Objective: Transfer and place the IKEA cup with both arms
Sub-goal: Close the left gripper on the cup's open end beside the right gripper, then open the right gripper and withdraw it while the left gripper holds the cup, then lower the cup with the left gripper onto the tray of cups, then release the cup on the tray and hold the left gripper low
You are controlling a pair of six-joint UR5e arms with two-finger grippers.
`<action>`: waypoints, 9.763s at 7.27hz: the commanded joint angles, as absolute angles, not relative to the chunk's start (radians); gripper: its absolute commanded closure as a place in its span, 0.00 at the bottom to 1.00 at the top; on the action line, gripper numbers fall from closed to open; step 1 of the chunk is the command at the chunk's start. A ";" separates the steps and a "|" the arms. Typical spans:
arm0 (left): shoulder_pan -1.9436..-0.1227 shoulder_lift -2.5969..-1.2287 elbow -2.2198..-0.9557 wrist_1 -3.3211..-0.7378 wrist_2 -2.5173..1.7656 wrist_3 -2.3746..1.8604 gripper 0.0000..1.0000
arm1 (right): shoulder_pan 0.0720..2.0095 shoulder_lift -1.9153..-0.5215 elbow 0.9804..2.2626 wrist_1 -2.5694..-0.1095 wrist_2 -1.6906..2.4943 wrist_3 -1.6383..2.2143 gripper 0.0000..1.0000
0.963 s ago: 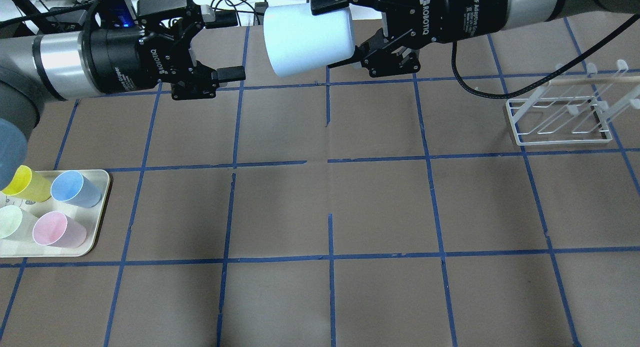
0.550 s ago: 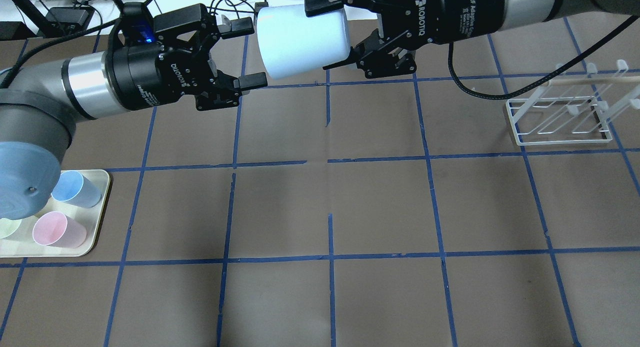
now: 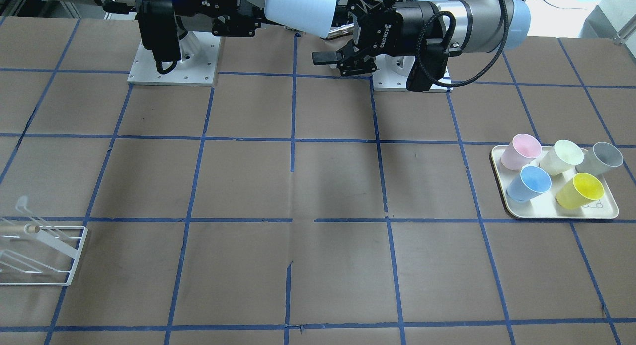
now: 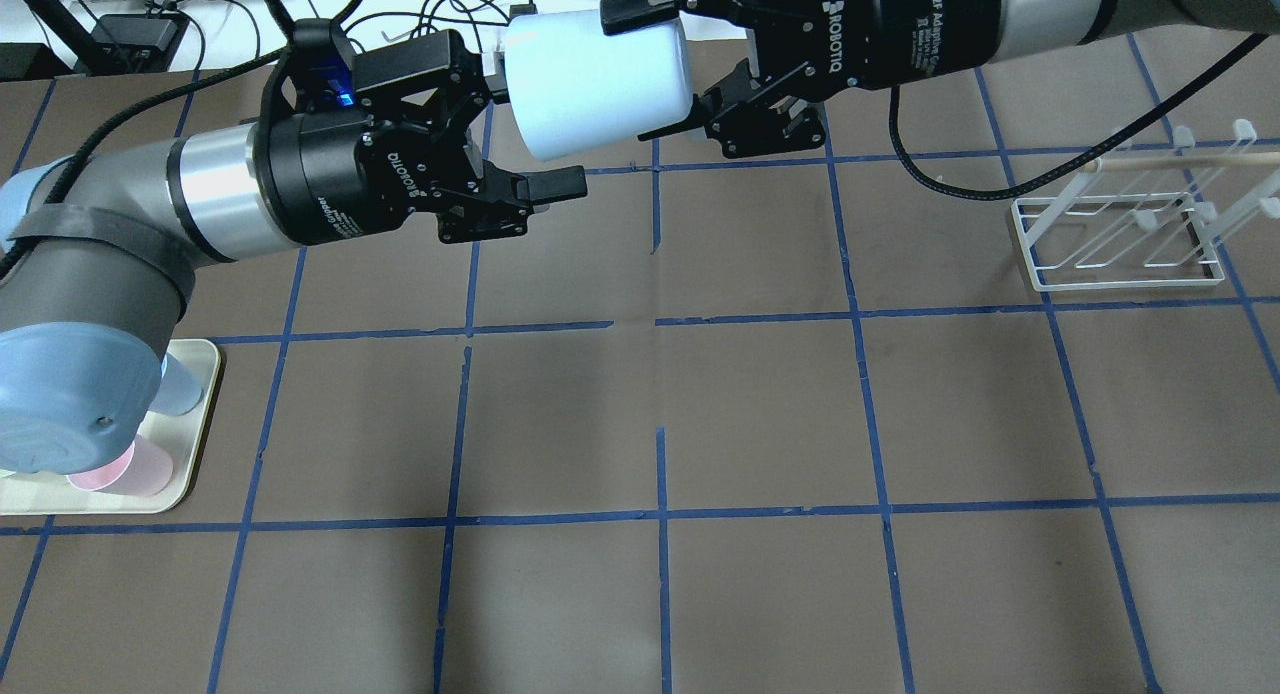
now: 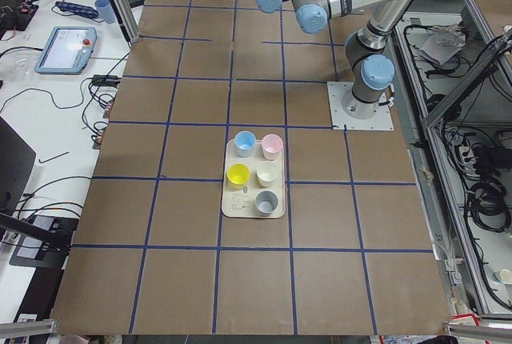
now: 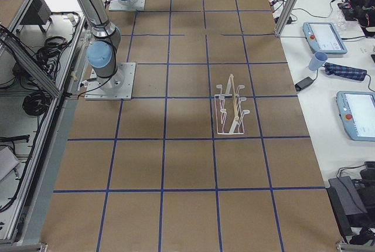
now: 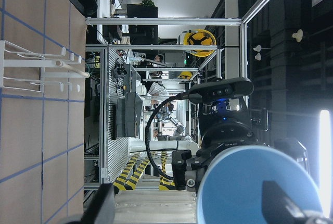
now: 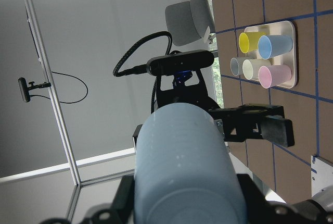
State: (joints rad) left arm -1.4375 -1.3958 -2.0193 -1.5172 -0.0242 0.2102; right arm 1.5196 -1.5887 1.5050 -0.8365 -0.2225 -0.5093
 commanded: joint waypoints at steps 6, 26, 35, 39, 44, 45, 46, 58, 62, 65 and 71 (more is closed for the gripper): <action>-1.442 -1.374 -2.040 -1.505 -0.109 0.199 0.21 | 1.523 -1.589 1.503 -0.839 -0.221 -0.508 0.61; -1.349 -1.345 -2.002 -1.457 0.157 0.077 1.00 | 1.370 -1.528 1.382 -0.859 -0.375 -0.437 0.00; -1.133 -1.370 -1.838 -1.471 1.381 0.286 1.00 | 1.451 -1.525 1.371 -1.343 -1.530 -0.043 0.00; -0.785 -1.452 -1.809 -1.462 1.470 0.803 1.00 | 1.534 -1.522 1.497 -1.589 -1.555 0.040 0.00; -0.602 -1.822 -1.504 -1.442 1.490 1.186 1.00 | 1.568 -1.520 1.499 -1.640 -1.551 0.046 0.00; -0.582 -1.907 -1.440 -1.409 1.486 1.253 1.00 | 1.569 -1.520 1.499 -1.640 -1.549 0.046 0.00; -0.565 -1.987 -1.366 -1.407 1.482 1.299 1.00 | 1.568 -1.522 1.499 -1.640 -1.549 0.045 0.00; -0.554 -2.266 -1.245 -1.425 1.342 1.367 1.00 | 1.568 -1.525 1.499 -1.640 -1.549 0.044 0.00; -0.549 -2.275 -1.264 -1.417 1.348 1.362 0.48 | 1.568 -1.525 1.499 -1.640 -1.549 0.044 0.00; -0.548 -2.273 -1.272 -1.417 1.353 1.361 0.19 | 1.568 -1.523 1.499 -1.640 -1.549 0.044 0.00; -0.551 -2.224 -1.243 -1.483 1.361 1.347 0.11 | 1.568 -1.522 1.499 -1.638 -1.549 0.043 0.00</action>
